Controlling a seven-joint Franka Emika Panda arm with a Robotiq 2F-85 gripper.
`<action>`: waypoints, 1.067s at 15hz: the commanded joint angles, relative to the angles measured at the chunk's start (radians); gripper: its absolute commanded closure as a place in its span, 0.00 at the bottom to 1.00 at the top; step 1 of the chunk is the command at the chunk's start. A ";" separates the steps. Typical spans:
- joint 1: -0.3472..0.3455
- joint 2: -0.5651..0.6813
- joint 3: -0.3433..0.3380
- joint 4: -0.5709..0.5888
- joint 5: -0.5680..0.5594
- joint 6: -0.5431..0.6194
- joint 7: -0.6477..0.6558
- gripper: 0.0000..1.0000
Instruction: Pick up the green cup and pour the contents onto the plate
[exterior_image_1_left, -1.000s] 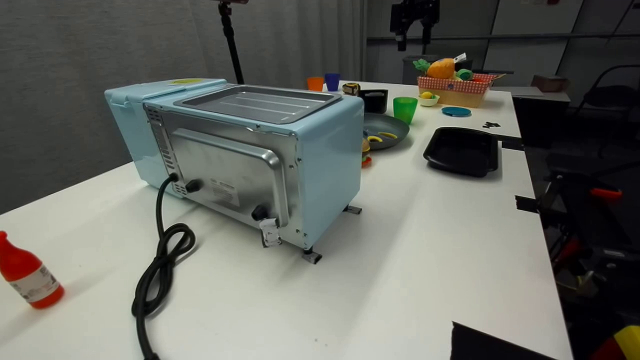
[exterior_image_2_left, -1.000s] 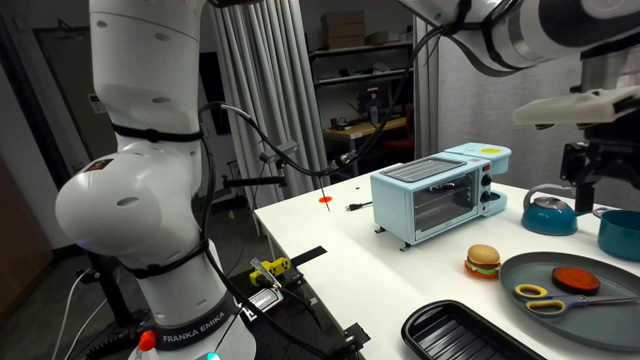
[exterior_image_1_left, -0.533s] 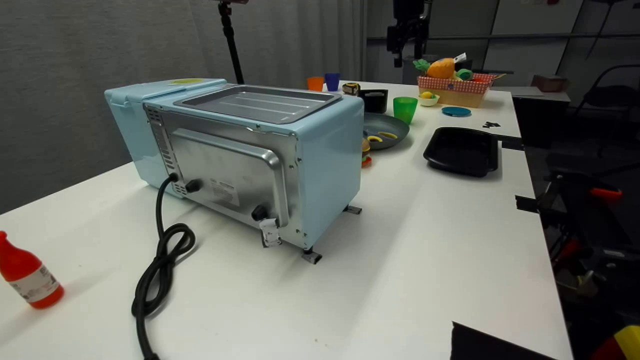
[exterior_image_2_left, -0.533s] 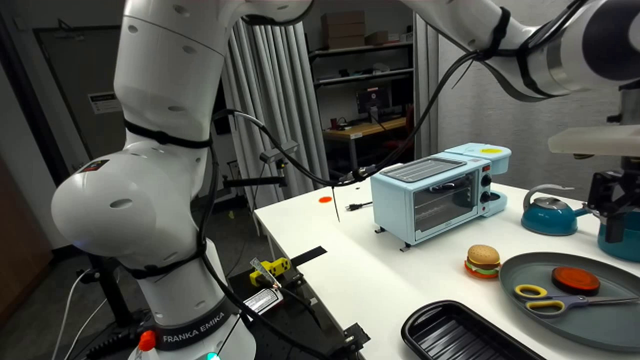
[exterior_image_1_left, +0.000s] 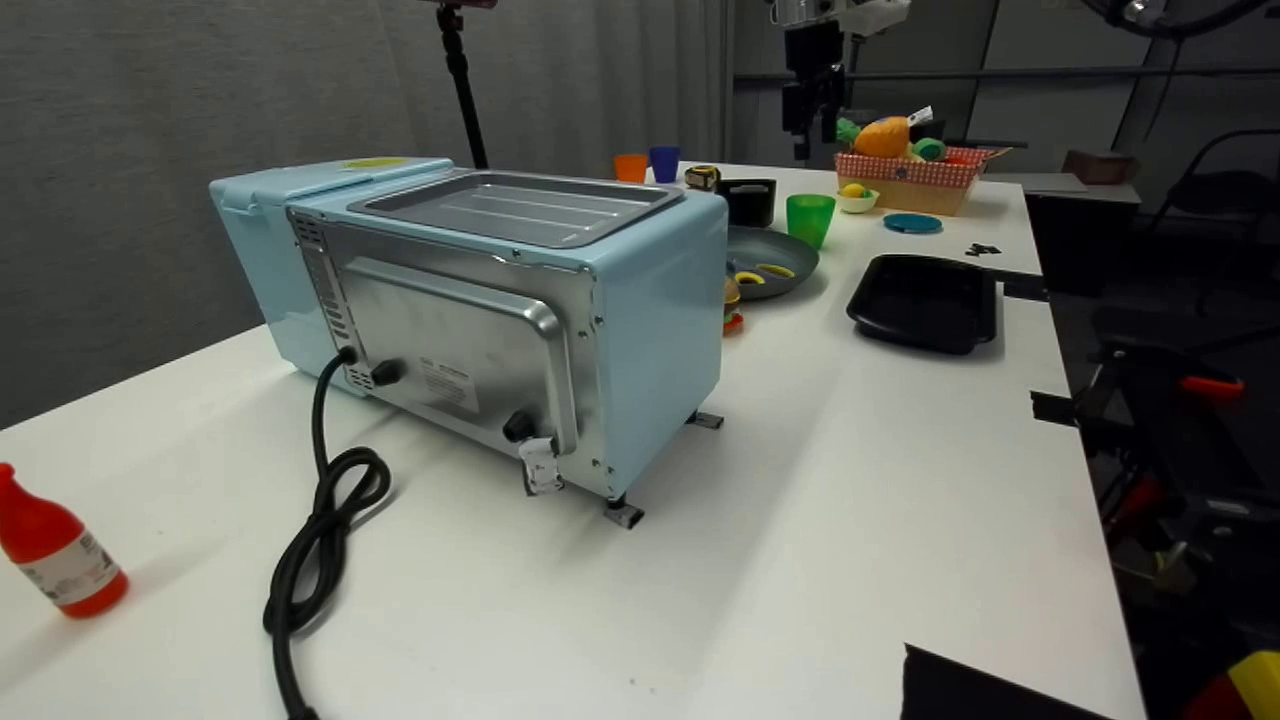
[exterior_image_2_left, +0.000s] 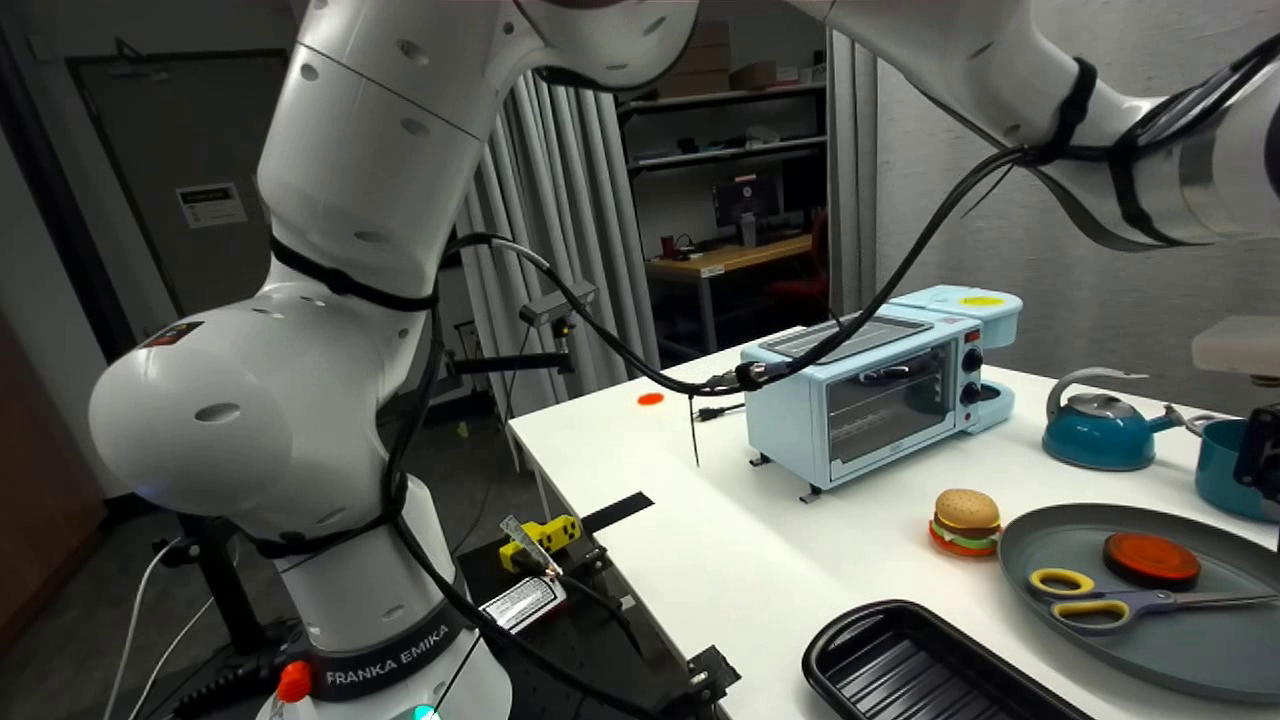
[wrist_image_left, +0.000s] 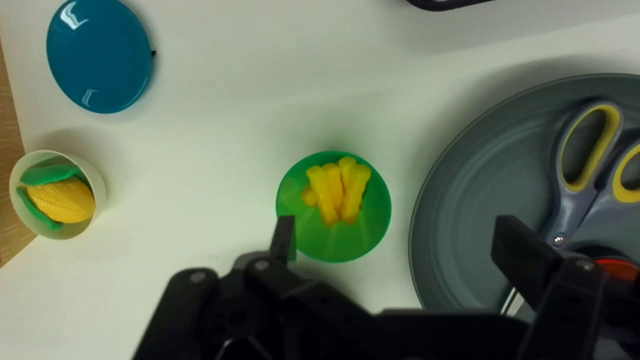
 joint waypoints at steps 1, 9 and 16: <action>-0.058 0.072 0.032 0.110 0.002 -0.064 -0.112 0.00; -0.074 0.098 0.030 0.124 -0.011 -0.061 -0.140 0.00; -0.074 0.099 0.032 0.128 -0.011 -0.061 -0.140 0.00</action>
